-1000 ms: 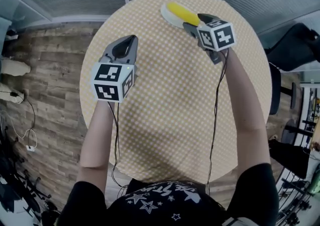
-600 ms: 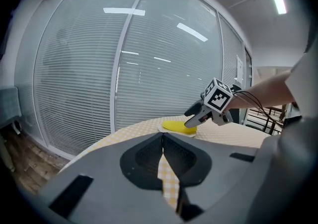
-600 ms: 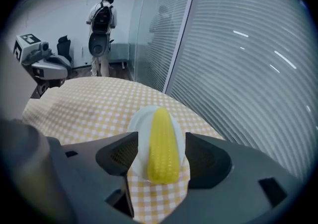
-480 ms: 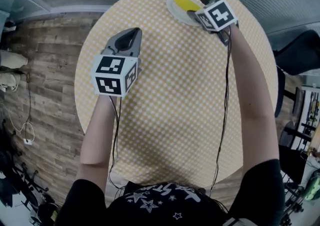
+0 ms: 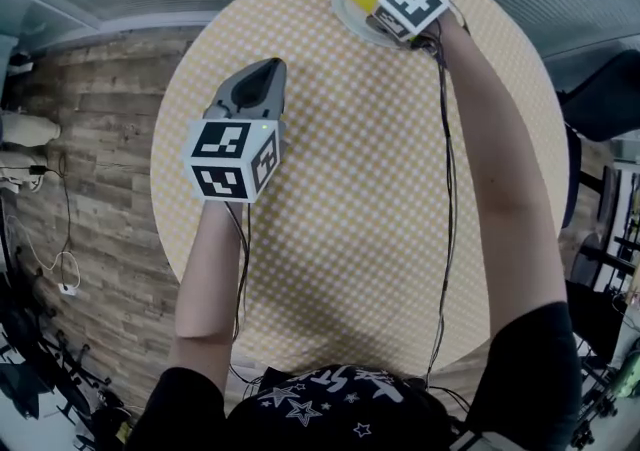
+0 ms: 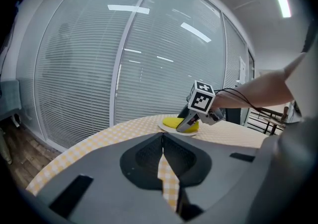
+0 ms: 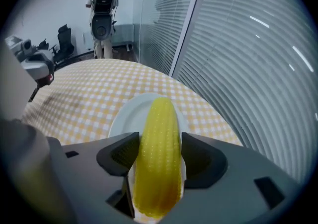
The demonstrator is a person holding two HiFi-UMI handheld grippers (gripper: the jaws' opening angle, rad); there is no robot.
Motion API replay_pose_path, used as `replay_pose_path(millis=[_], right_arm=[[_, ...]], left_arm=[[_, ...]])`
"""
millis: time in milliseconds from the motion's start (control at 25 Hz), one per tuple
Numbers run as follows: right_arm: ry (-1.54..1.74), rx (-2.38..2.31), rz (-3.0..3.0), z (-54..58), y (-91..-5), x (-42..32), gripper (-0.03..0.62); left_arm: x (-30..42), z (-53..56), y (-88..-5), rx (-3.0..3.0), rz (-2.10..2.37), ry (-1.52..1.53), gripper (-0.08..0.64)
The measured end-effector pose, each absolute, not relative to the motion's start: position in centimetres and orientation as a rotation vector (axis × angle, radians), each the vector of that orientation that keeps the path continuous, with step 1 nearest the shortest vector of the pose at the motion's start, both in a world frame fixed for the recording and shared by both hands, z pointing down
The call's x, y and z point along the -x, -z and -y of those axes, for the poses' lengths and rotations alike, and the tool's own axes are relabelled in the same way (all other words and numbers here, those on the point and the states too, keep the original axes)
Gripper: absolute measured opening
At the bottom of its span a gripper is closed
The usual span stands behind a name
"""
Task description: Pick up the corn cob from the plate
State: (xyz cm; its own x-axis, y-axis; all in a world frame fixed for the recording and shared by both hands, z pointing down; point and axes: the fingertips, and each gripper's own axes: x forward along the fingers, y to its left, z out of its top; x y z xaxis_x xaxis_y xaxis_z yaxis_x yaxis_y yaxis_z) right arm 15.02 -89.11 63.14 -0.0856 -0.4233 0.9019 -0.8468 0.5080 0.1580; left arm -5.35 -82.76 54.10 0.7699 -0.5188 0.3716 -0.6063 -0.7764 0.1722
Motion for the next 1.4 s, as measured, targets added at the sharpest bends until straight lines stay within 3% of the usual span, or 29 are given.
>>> replay_pose_path(millis=[640, 1400], right_arm=[[-0.552, -1.162, 1.809, 87.0, -61.5, -14.4, 0.255], [-0.31, -1.371, 2.036, 75.9, -40.7, -10.1, 0.255]], left_arm=[[6.8, 81.5, -53.0, -2.669, 0.896, -0.476, 0.006], [11.3, 72.2, -39.8, -2.785, 0.871, -0.288, 0.006]])
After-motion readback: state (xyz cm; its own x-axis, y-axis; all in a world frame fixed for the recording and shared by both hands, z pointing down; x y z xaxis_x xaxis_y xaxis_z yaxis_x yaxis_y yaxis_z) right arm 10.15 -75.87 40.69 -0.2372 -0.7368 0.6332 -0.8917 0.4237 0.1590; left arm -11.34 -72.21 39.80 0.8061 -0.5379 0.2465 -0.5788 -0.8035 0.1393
